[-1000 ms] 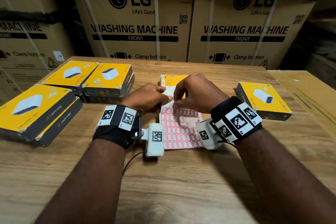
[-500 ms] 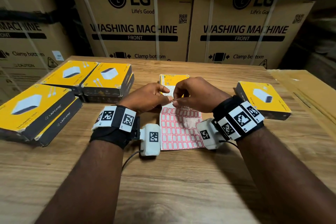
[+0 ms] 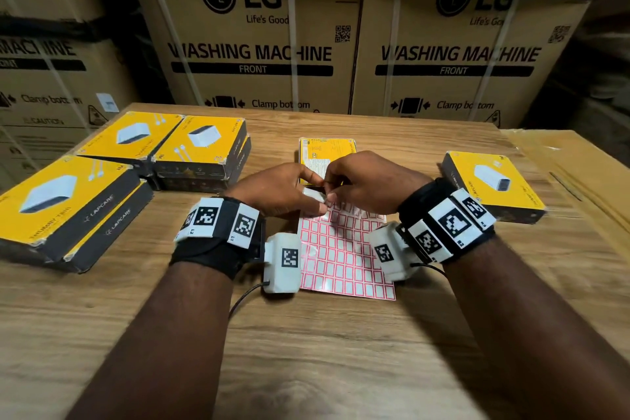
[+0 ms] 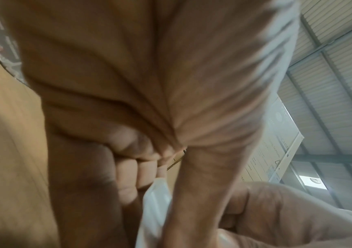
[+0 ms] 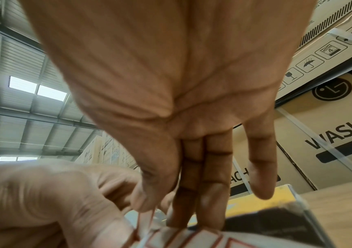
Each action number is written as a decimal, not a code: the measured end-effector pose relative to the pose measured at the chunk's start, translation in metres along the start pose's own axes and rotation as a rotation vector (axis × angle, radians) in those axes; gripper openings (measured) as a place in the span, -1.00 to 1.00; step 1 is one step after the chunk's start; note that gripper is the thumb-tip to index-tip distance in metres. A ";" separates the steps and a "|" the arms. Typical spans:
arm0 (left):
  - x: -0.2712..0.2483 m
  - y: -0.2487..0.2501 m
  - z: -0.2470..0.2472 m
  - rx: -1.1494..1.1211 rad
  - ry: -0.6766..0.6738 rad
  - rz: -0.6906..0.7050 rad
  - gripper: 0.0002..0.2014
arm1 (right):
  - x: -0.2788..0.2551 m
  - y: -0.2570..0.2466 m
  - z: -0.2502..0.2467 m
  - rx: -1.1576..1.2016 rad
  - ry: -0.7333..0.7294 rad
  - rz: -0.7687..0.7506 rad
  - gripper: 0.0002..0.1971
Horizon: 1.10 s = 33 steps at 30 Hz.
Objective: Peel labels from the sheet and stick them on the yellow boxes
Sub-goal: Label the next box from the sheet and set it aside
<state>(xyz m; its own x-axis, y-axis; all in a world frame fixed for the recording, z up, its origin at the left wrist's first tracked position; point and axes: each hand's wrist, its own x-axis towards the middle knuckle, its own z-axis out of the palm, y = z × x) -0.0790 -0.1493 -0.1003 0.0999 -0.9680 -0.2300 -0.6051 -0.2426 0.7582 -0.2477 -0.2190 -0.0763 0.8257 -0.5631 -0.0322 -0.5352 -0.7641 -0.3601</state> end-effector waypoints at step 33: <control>0.008 0.041 -0.025 0.627 0.183 0.148 -0.62 | -0.004 0.007 -0.016 -0.050 0.144 0.062 -0.91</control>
<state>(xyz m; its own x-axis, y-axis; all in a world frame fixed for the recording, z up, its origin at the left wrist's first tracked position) -0.0835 -0.1682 -0.0559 0.0792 -0.9969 -0.0018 -0.9616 -0.0769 0.2633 -0.2576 -0.2273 -0.0633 0.7586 -0.6464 0.0818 -0.5957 -0.7389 -0.3148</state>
